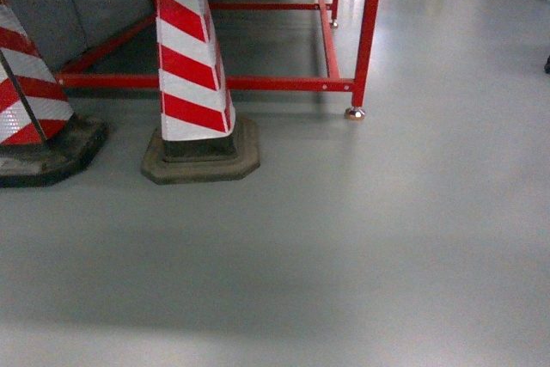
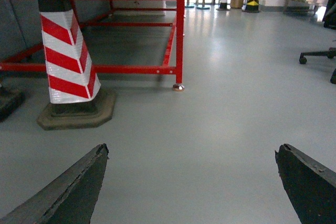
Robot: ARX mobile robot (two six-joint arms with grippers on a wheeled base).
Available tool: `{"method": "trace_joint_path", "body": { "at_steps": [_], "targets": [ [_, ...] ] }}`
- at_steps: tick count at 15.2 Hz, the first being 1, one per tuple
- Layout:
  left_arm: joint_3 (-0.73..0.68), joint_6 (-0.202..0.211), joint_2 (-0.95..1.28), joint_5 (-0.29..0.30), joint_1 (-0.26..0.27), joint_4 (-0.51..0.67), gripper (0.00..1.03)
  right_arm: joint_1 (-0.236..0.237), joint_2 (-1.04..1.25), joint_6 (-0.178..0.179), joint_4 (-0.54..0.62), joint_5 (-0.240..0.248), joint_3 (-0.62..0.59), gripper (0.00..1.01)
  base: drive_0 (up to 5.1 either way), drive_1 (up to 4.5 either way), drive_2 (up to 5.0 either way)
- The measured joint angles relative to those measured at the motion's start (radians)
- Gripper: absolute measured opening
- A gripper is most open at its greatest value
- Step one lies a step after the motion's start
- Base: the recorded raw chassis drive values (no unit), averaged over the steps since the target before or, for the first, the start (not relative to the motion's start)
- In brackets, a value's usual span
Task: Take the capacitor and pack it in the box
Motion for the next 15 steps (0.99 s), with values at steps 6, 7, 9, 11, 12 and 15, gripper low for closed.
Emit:
{"method": "trace_joint_path", "body": {
  "at_steps": [6,7,9,11,12,15],
  "targets": [
    [0.0,0.0,0.0,-0.002,0.0,-0.001,0.44,0.0,0.0,0.0,0.005,0.0,0.0,0.98,-5.0,2.5,2.5],
    [0.0,0.0,0.0,0.0,0.0,0.001,0.44,0.0,0.0,0.0,0.002,0.0,0.0,0.98,-5.0,2.5,2.5],
    [0.0,0.0,0.0,-0.005,0.0,0.0,0.44,0.0,0.0,0.0,0.003,-0.001,0.0,0.98,-2.5,1.24,1.2],
    [0.0,0.0,0.0,-0.003,0.0,0.0,0.44,0.0,0.0,0.0,0.001,-0.003,0.0,0.98,0.0,0.0,0.0],
    [0.0,0.0,0.0,-0.003,0.0,0.0,0.44,0.0,0.0,0.0,0.001,-0.003,0.0,0.98,0.0,0.0,0.0],
    [0.0,0.0,0.0,-0.003,0.0,-0.001,0.44,0.0,0.0,0.0,0.003,-0.002,0.0,0.98,0.0,0.0,0.0]
  ]
}}
